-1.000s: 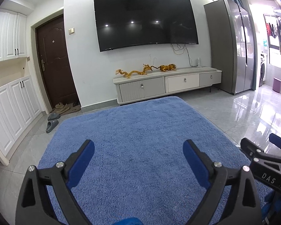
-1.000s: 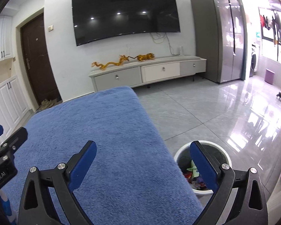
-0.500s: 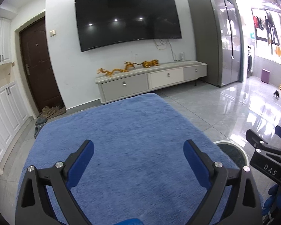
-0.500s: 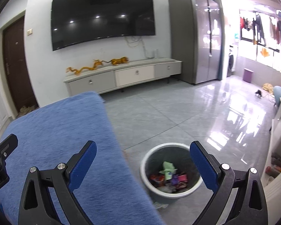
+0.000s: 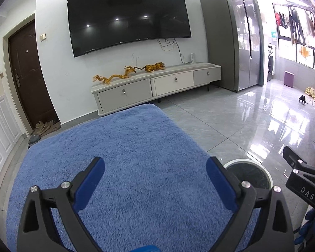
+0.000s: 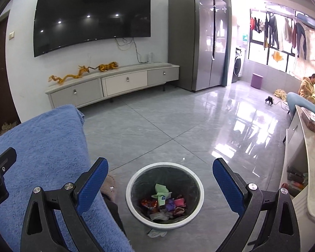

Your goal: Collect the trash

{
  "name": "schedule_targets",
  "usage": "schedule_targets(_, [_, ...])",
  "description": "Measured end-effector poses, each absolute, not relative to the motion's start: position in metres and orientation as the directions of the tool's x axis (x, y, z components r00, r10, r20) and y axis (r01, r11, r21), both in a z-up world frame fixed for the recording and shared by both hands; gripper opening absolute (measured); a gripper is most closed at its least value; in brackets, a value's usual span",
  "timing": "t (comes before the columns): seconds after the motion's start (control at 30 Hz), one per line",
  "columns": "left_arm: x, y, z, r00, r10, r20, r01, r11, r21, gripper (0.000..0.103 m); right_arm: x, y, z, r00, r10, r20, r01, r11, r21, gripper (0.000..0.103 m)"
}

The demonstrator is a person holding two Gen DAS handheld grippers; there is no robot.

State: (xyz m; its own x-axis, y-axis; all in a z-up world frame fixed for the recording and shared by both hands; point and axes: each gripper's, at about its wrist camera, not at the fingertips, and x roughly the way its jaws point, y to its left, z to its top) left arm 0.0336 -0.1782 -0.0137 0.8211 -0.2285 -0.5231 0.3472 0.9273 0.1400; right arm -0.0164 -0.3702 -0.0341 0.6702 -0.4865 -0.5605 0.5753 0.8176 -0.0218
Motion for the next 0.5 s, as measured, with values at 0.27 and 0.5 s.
schedule_targets(0.27, [0.039,-0.182,-0.017,0.820,-0.236,-0.521,0.356,0.924,0.141,0.103,0.002,-0.377,-0.037,0.659,-0.485,-0.575,0.575,0.817,-0.030,0.098])
schedule_targets(0.5, [0.049,-0.183,-0.023,0.823,-0.209,-0.528,0.336,0.929,0.157,0.103,0.011,-0.375,-0.040,0.654,-0.494,-0.574,0.573,0.818,-0.050,0.098])
